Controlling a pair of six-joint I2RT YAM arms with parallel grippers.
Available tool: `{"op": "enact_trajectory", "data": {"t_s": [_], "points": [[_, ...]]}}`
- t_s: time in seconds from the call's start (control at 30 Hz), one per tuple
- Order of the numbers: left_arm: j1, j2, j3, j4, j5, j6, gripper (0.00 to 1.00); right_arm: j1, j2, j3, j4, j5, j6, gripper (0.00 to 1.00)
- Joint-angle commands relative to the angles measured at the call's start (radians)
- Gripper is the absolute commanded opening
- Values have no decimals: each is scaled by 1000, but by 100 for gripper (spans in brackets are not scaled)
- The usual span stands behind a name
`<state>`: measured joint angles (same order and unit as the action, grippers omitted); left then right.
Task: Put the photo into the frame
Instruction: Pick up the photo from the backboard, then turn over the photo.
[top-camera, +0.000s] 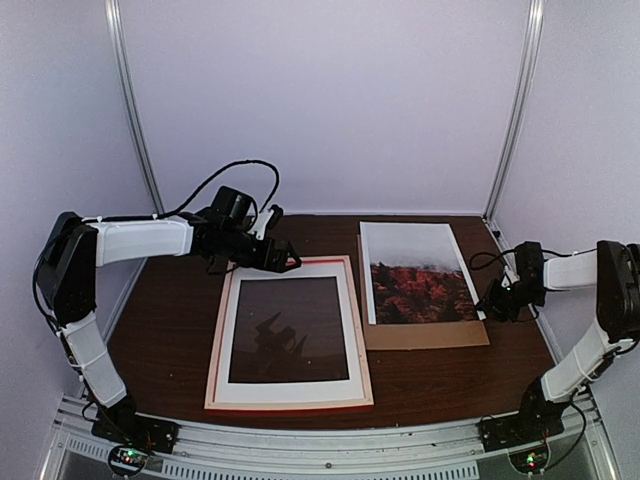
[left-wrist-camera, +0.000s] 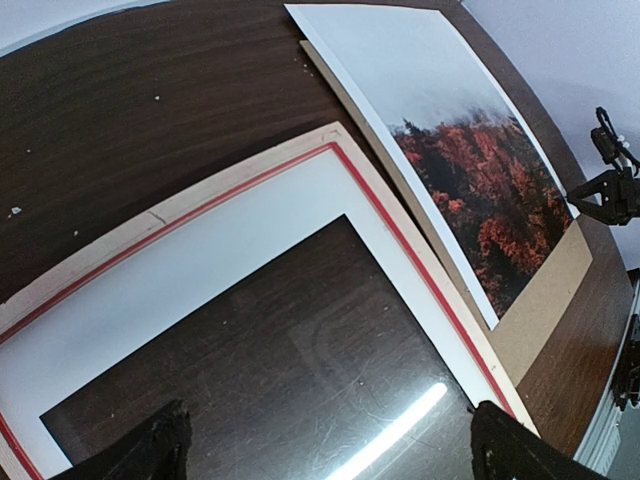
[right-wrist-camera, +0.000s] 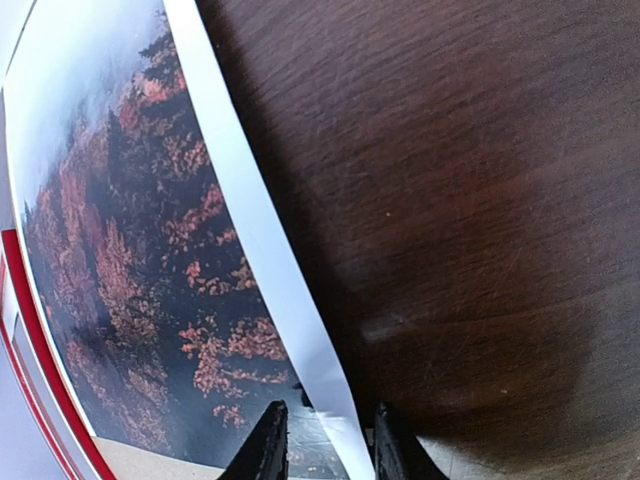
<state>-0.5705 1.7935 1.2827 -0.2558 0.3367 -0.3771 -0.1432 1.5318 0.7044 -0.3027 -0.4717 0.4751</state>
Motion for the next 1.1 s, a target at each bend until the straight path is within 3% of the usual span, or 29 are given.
{"op": "enact_trajectory", "data": {"t_s": [0.0, 0.37, 0.6, 0.77, 1.07], "points": [[-5, 12, 4, 33, 3, -5, 98, -2, -12, -11, -14, -8, -5, 27], [-5, 12, 7, 25, -5, -10, 98, -2, -82, 38, -80, 15, -34, 0], [-5, 9, 12, 22, -10, -16, 98, -1, -166, 130, -195, 30, -70, 0], [-5, 6, 28, -4, -31, -33, 98, 1, -230, 308, -378, 55, -137, 0], [-5, 9, 48, -31, -65, -74, 98, 103, -298, 740, -803, 360, -271, 0]]}}
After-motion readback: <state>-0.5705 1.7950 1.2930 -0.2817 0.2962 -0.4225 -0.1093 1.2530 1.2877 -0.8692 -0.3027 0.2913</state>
